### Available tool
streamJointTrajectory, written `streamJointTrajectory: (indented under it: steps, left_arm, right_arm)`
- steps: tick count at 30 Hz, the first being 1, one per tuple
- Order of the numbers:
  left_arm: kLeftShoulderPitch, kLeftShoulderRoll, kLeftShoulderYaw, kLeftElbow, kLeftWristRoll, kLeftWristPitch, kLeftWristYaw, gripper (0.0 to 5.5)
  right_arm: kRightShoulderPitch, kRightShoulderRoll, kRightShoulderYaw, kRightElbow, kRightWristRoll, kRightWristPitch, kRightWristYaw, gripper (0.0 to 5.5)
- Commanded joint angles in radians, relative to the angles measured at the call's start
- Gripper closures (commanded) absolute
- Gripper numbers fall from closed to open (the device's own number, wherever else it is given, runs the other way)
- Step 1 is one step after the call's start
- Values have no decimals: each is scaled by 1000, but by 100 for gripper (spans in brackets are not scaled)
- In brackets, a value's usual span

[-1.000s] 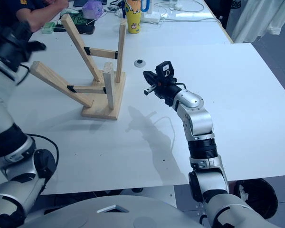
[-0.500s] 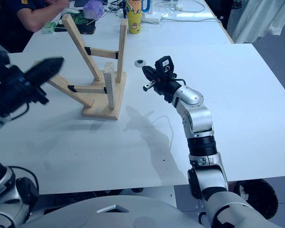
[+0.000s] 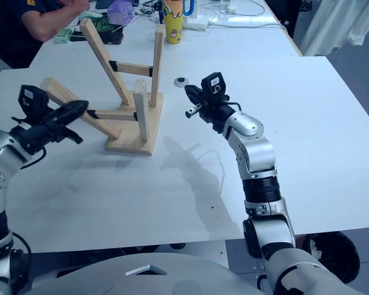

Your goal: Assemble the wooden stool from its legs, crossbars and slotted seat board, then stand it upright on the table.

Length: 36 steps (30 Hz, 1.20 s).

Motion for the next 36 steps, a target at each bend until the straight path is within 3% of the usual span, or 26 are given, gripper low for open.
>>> streamJointTrajectory:
  steps: [1,6,11,18,26,36]
  left_arm:
    - [-83,-8,47,161,106,-97,120,546]
    - [-146,-22,52,304,183,-246,160,546]
    - [-87,-65,138,164,10,-208,90,546]
    - [97,-49,215,249,33,-155,108,546]
    - [169,-55,18,317,211,-149,128,546]
    - [14,-70,-175,579,405,-224,159,546]
  right_arm:
    - [1,5,3,-14,6,-3,-8,550]
    - [3,11,15,-22,8,-1,-4,550]
    - [-3,6,20,-9,3,0,0,550]
    - [-46,-10,12,63,-40,-24,-33,550]
    - [-76,-18,4,104,-53,-38,-39,550]
    - [-146,6,24,170,-60,-70,-33,550]
